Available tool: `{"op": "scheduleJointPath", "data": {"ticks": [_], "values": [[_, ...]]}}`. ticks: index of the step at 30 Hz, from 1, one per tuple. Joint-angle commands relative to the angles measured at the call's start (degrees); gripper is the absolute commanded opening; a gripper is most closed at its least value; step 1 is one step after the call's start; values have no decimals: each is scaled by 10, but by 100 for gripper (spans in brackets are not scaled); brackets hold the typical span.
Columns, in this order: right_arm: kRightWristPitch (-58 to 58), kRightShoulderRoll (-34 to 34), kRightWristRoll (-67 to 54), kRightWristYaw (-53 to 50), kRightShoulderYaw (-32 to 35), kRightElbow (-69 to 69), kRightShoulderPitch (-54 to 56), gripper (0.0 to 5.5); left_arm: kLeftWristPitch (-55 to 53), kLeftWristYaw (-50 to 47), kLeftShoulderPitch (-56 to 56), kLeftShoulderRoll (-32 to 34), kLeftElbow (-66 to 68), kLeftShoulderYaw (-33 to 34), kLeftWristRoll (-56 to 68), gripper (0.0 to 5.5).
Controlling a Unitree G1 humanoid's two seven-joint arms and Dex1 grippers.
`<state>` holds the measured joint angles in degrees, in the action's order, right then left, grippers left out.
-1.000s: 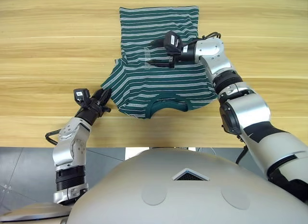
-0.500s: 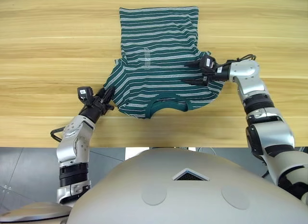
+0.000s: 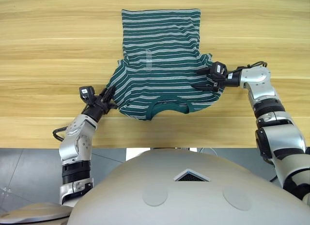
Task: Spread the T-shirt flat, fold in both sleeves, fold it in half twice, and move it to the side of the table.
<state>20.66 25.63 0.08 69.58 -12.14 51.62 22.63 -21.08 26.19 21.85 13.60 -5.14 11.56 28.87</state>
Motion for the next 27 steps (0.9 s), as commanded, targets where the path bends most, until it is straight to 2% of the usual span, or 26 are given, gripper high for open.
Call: {"op": "scheduleJointPath", "data": {"ticks": [1,10,16,21,27], "values": [[-5,7,30,-10,-17,23,-12,319,5,2,7,2,-24,7,2,1],[4,5,24,-12,-15,28,-12,319,34,15,6,0,-77,-6,-8,1],[13,6,24,-8,-16,22,-17,319,35,6,-4,15,-122,-91,-78,1],[19,5,22,-8,-18,7,-23,319,33,0,-4,25,-101,-205,-169,1],[22,-1,22,-13,-22,1,-26,319,44,-9,-19,23,-69,-251,-219,1]]}}
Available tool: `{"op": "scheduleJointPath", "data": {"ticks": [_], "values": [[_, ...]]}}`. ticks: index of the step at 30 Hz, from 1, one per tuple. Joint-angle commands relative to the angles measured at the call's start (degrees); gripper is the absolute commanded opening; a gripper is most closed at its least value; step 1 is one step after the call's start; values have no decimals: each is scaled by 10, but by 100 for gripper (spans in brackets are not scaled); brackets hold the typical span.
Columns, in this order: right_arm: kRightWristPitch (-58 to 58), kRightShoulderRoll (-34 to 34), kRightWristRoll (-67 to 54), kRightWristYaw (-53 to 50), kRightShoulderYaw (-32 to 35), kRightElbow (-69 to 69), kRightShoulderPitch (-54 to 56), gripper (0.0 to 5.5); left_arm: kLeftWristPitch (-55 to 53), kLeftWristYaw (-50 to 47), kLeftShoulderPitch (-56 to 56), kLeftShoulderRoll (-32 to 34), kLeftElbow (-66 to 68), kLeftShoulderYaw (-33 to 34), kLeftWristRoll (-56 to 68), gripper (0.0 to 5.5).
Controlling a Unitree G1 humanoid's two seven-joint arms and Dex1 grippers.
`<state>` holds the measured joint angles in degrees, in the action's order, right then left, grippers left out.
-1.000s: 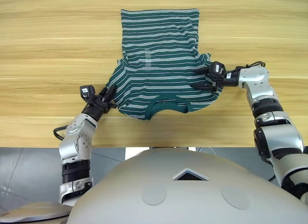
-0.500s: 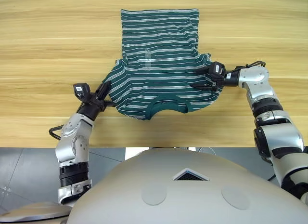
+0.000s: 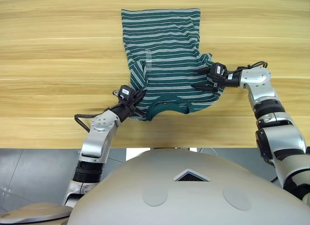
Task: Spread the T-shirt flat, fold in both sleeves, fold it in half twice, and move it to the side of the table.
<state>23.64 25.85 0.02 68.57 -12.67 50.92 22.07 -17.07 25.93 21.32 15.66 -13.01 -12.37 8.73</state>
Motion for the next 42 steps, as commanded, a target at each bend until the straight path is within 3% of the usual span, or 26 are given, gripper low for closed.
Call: {"op": "scheduleJointPath", "data": {"ticks": [1,6,15,18,20,25,28,32,36,42], "values": [[-7,-5,22,-4,-17,9,-21,319,4,-7,-15,3,12,-13,-21,1],[-6,-11,19,-7,-19,9,-21,319,-7,-17,-20,0,16,-11,-27,1],[0,-12,6,-2,-10,-1,-24,319,-46,-15,29,25,-118,-48,-38,159],[24,-19,-31,8,14,-21,-23,319,-54,-3,47,45,-186,-60,-26,190],[26,-30,-82,22,44,-52,-22,319,-35,11,30,53,-202,-32,-5,190],[-17,1,-179,84,89,-170,-74,319,0,13,-54,28,-86,48,43,190],[-43,39,-190,86,113,-202,-107,319,35,16,-79,14,17,45,30,190],[-117,92,-164,-16,163,-195,-180,319,87,13,-77,-10,127,12,-1,190],[-242,99,-253,-55,244,-293,-316,319,122,15,-52,-25,159,-3,-11,190],[-384,84,-213,-140,204,-300,-317,319,148,10,-47,-22,184,18,-9,190]]}}
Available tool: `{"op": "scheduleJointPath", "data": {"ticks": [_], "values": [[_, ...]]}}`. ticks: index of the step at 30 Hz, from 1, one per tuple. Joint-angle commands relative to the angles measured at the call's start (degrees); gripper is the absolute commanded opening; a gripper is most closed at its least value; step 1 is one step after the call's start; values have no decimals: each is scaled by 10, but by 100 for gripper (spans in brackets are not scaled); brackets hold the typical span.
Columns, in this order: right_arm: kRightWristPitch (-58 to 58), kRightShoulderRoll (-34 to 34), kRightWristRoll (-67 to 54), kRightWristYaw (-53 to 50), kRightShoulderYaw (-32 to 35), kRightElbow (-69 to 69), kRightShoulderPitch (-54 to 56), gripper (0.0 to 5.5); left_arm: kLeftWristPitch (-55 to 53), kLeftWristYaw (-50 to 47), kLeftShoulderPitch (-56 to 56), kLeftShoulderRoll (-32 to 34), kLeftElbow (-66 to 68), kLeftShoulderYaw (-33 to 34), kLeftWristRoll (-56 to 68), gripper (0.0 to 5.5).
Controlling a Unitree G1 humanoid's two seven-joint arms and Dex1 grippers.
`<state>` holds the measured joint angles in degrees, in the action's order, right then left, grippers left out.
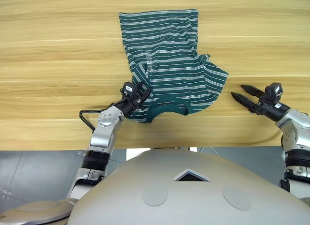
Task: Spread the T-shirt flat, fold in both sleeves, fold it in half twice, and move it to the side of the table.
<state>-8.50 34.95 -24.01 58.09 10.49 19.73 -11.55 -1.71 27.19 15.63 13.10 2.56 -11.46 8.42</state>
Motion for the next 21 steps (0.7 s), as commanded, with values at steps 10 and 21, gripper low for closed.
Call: {"op": "scheduleJointPath", "data": {"ticks": [10,21], "values": [[-216,-56,-22,-67,-39,23,97,319,18,-4,4,-4,53,15,-7,190],[-206,-78,-9,-105,-42,2,101,200,17,-5,11,-4,47,13,-8,195]]}}
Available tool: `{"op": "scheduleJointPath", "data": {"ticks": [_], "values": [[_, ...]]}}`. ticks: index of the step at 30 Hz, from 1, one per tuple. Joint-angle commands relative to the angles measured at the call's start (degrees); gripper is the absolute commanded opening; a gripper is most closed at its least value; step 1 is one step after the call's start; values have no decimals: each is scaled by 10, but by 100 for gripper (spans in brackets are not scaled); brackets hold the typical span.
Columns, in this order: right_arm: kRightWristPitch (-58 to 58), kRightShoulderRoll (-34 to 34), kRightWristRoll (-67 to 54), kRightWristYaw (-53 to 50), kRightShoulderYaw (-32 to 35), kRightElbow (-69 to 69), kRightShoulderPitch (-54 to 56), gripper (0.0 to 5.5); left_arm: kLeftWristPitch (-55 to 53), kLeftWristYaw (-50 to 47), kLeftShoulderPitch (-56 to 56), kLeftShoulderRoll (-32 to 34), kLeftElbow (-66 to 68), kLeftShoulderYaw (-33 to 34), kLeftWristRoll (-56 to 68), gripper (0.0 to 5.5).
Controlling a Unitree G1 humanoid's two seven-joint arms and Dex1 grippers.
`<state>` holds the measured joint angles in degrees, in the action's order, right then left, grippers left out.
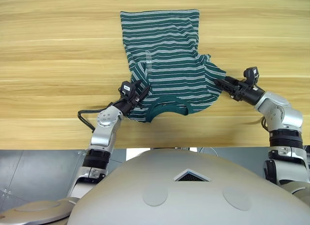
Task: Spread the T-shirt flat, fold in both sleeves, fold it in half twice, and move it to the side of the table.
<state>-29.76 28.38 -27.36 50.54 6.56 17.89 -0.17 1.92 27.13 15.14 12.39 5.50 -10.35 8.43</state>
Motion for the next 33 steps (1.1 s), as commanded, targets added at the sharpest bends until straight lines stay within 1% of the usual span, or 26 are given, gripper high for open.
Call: {"op": "scheduleJointPath", "data": {"ticks": [1,4,7,10,12,17,19,22,24,29,33], "values": [[12,-14,26,-32,-1,21,-12,179,-19,-4,16,2,19,1,-8,195],[31,-17,26,-37,1,16,-9,119,-18,-4,15,0,23,1,-8,195],[42,-17,26,-39,4,15,-6,80,-17,-4,14,-1,27,0,-8,195],[49,-19,27,-38,5,5,-9,20,-16,-4,14,-2,29,1,-8,195],[66,-20,28,-32,4,-22,-17,2,-16,-3,14,-2,30,1,-8,195],[69,-19,12,-11,-9,-154,-56,2,-15,-1,16,-1,30,1,-9,195],[65,-13,22,-11,-25,-205,-63,2,-15,0,14,-1,32,-1,-10,195],[61,18,75,-12,-82,-260,-61,2,-16,1,12,0,35,-2,-12,195],[58,36,122,-13,-131,-279,-43,2,-15,0,12,-1,37,-4,-14,195],[66,61,225,-21,-227,-279,-19,2,-17,0,13,-1,34,-14,-20,195],[88,73,280,-24,-271,-302,-10,2,-18,-5,21,-2,30,-21,-23,195]]}}
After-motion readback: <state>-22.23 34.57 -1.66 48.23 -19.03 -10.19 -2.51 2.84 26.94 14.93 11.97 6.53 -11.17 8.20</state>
